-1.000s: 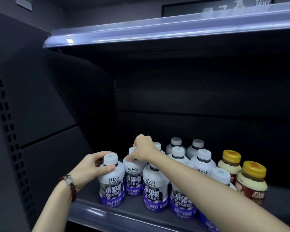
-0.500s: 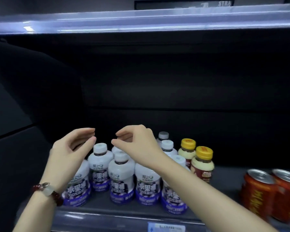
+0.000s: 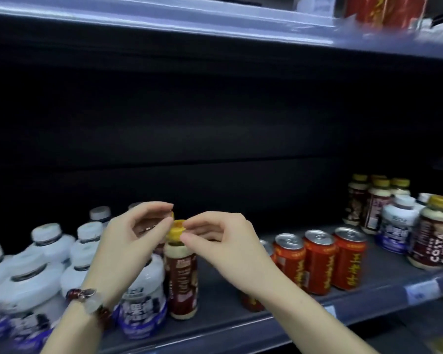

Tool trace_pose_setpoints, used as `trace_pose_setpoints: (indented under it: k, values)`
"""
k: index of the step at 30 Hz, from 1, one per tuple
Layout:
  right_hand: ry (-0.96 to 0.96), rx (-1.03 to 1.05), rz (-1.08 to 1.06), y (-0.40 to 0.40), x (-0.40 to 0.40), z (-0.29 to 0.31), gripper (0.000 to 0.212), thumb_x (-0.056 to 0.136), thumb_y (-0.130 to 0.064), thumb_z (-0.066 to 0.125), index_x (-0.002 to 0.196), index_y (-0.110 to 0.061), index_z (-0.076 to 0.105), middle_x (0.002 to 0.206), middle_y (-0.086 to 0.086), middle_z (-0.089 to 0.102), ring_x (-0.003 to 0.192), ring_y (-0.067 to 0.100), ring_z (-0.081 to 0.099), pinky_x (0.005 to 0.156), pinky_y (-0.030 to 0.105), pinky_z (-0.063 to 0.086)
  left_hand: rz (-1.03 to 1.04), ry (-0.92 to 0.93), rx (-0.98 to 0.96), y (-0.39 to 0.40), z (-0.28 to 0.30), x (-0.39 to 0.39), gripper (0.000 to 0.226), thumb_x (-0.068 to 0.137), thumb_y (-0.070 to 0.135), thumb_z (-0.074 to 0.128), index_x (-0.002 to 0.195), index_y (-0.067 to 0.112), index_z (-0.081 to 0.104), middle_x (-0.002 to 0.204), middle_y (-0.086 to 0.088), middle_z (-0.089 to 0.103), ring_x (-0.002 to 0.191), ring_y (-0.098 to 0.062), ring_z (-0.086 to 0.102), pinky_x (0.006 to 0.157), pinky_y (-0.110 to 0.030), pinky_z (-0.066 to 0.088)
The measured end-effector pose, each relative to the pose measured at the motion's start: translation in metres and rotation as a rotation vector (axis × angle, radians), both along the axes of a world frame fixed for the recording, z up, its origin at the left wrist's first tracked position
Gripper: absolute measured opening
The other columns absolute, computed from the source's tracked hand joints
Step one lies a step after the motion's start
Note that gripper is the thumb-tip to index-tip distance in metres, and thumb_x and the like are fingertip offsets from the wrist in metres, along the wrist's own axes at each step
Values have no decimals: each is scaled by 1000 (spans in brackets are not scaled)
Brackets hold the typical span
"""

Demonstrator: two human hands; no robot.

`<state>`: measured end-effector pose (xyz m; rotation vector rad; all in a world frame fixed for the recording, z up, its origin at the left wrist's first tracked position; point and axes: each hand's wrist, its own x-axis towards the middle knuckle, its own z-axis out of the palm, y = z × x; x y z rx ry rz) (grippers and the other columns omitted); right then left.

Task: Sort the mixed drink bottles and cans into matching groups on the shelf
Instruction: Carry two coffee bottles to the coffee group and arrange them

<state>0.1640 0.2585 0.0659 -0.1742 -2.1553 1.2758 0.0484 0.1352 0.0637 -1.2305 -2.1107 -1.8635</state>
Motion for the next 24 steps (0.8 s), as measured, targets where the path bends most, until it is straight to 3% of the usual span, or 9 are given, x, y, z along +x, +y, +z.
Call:
trace_pose_setpoints:
  k: [3,6,11,14,16,18,21,23,24]
  values:
    - [-22,13,-48,30,3,1,21,82,-22,73,101,-16,76,94,0,77,89,5,71,83,19,56,112,10,-26,19,1,6,17,83,20,67,98,28,71,95,12,73,89,1,68,66,-13,54]
    - [-54,21,-89,56,-12,5,22,81,-25,74,100,-15,77,93,-1,77,89,6,71,81,17,55,358,137,-128,30,-3,14,24,79,33,68,101,24,69,91,8,73,90,-6,66,82,-27,53]
    - [-226,9,-1,81,-68,2,33,78,-32,75,105,-13,74,100,4,76,96,13,69,89,27,54,591,178,-344,38,-21,23,47,70,57,65,101,21,67,96,1,71,87,-17,63,74,-31,45]
    - [-373,-13,156,80,-109,-6,47,72,-35,79,111,-10,71,112,9,72,107,18,65,94,36,55,729,226,-588,43,-27,25,52,63,71,50,91,29,65,83,2,71,90,-22,64,97,-45,40]
    - [-457,-91,339,80,-131,-9,44,74,-27,77,112,-7,69,106,8,70,94,13,66,75,25,58,783,208,-684,49,-27,26,55,63,75,43,91,31,62,84,4,71,96,-18,62,110,-49,25]
    - [-496,-142,478,81,-141,-9,28,82,-14,69,109,-10,69,97,3,66,74,3,58,52,11,46,814,197,-702,53,-27,27,55,65,76,41,90,32,62,87,7,70,101,-14,60,114,-51,16]
    - [-561,-150,607,87,-145,-9,22,88,-8,61,107,-18,68,80,-10,68,67,0,59,59,14,42,851,202,-658,58,-29,27,52,66,75,42,82,30,64,83,7,69,100,-15,59,113,-53,13]
    - [-596,-188,675,87,-144,-9,21,92,-1,54,99,-16,66,66,-13,66,50,-3,59,49,10,41,831,175,-642,60,-29,27,48,67,72,46,76,29,64,77,4,68,96,-18,60,113,-55,12]
    - [-597,-198,683,85,-143,-8,24,92,3,51,98,-16,64,69,-11,65,48,-3,58,44,9,41,826,164,-623,61,-28,27,46,67,71,48,73,28,63,73,3,67,93,-19,60,113,-55,12]
